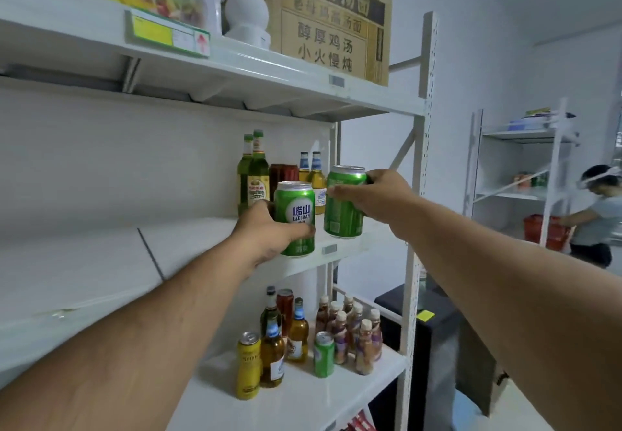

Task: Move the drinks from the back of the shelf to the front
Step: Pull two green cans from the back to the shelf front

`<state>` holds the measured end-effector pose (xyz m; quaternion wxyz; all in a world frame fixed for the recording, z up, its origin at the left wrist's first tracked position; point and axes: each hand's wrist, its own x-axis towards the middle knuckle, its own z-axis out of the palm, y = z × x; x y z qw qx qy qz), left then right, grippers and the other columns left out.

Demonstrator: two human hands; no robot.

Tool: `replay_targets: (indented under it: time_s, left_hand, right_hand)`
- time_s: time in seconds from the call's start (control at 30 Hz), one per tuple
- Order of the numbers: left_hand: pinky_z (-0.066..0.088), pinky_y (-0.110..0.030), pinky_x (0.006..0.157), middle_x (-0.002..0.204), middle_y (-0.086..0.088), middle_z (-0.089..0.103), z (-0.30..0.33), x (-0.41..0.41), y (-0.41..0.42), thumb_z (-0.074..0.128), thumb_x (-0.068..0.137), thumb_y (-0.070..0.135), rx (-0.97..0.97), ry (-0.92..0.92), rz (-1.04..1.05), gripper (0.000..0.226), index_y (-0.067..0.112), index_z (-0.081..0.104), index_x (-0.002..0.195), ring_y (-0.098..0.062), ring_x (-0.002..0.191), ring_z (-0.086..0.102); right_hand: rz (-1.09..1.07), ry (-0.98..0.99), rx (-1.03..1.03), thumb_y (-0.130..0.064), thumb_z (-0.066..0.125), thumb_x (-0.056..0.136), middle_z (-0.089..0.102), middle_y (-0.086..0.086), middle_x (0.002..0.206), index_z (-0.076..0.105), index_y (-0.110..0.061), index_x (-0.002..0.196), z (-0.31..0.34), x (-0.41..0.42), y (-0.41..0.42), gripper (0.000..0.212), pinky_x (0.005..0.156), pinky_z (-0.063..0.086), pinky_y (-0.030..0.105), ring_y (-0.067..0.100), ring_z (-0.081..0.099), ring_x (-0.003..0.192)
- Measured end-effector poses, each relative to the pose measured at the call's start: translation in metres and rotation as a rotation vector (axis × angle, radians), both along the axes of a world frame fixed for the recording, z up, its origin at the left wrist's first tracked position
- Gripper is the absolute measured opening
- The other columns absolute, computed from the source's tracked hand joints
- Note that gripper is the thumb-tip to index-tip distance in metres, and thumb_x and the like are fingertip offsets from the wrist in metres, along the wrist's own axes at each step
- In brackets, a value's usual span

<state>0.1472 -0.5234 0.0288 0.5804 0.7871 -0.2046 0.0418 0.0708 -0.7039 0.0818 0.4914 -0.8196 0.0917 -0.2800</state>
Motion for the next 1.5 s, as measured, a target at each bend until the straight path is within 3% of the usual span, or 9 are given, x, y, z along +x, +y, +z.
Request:
replay_targets:
  time_s: [0.17,0.37,0.53,0.67,0.8,0.97,1.13,1.23,1.5]
  left_hand:
    - [0.054,-0.035,0.087,0.116,-0.002,0.072,-0.002,0.027,-0.057,0.097,0.068,0.032,0.037,-0.016,0.016,0.070,0.017,0.061,0.126,-0.019,0.104,0.068]
    - [0.049,-0.034,0.085,0.115,-0.001,0.068,-0.005,0.073,-0.115,0.094,0.073,0.029,0.044,-0.042,0.000,0.064,0.019,0.058,0.125,-0.020,0.105,0.064]
    - [0.046,-0.029,0.076,0.104,0.001,0.066,-0.003,0.113,-0.156,0.092,0.077,0.023,0.044,-0.032,-0.036,0.048,0.023,0.058,0.110,-0.014,0.091,0.062]
    - [0.047,-0.031,0.081,0.096,0.006,0.065,0.002,0.144,-0.184,0.091,0.077,0.020,0.037,-0.022,-0.044,0.046,0.024,0.058,0.108,-0.010,0.085,0.061]
    - [0.047,-0.028,0.072,0.094,0.008,0.062,0.002,0.172,-0.207,0.093,0.076,0.020,0.050,-0.029,-0.007,0.052,0.022,0.055,0.112,-0.006,0.082,0.058]
    - [0.058,-0.038,0.091,0.104,0.001,0.073,-0.003,0.208,-0.232,0.096,0.070,0.021,0.067,-0.023,0.106,0.050,0.022,0.064,0.107,-0.020,0.096,0.070]
    - [0.059,-0.034,0.086,0.104,0.000,0.076,0.001,0.238,-0.254,0.096,0.068,0.022,0.055,-0.029,0.211,0.051,0.020,0.068,0.111,-0.018,0.094,0.073]
    - [0.056,-0.028,0.073,0.106,0.001,0.076,0.006,0.251,-0.264,0.096,0.068,0.026,0.060,-0.045,0.268,0.058,0.019,0.067,0.118,-0.017,0.094,0.073]
    - [0.061,-0.042,0.093,0.105,0.002,0.078,0.005,0.275,-0.289,0.098,0.063,0.027,0.045,-0.030,0.377,0.063,0.021,0.067,0.117,-0.019,0.096,0.075]
  right_hand:
    - [-0.023,-0.002,0.006,-0.038,0.087,0.074,0.071,0.003,0.084,0.069,-0.012,0.092,-0.003,0.024,-0.059,0.036,0.056,0.048,0.022,0.012,0.064,0.070]
    - [-0.048,-0.028,-0.004,-0.037,0.086,0.075,0.069,0.001,0.083,0.070,-0.013,0.095,-0.013,0.070,-0.118,0.035,0.052,0.044,0.019,0.009,0.063,0.067]
    - [-0.068,-0.030,-0.008,-0.036,0.086,0.075,0.068,-0.001,0.080,0.070,-0.014,0.094,-0.012,0.107,-0.161,0.033,0.044,0.042,0.015,0.006,0.061,0.066]
    - [-0.062,-0.039,-0.002,-0.035,0.086,0.075,0.063,-0.003,0.070,0.070,-0.012,0.090,-0.008,0.141,-0.189,0.032,0.036,0.038,0.011,0.005,0.056,0.057]
    - [-0.034,-0.037,0.001,-0.035,0.086,0.075,0.063,-0.003,0.070,0.070,-0.016,0.084,-0.009,0.181,-0.215,0.026,0.042,0.040,0.014,0.006,0.057,0.058]
    - [0.008,-0.048,0.023,-0.036,0.088,0.072,0.067,0.000,0.074,0.073,-0.009,0.091,-0.017,0.243,-0.247,0.037,0.051,0.044,0.019,0.010,0.060,0.062]
    - [0.110,-0.038,0.020,-0.028,0.087,0.075,0.064,-0.004,0.065,0.074,-0.010,0.086,-0.024,0.299,-0.276,0.024,0.038,0.039,0.010,0.004,0.059,0.054]
    - [0.165,-0.038,0.010,-0.027,0.088,0.074,0.069,-0.002,0.071,0.074,-0.011,0.084,-0.029,0.331,-0.288,0.023,0.048,0.046,0.015,0.010,0.066,0.063]
    - [0.276,-0.004,0.025,-0.029,0.091,0.067,0.077,0.001,0.078,0.078,-0.014,0.081,-0.041,0.395,-0.307,0.024,0.073,0.061,0.031,0.018,0.074,0.077]
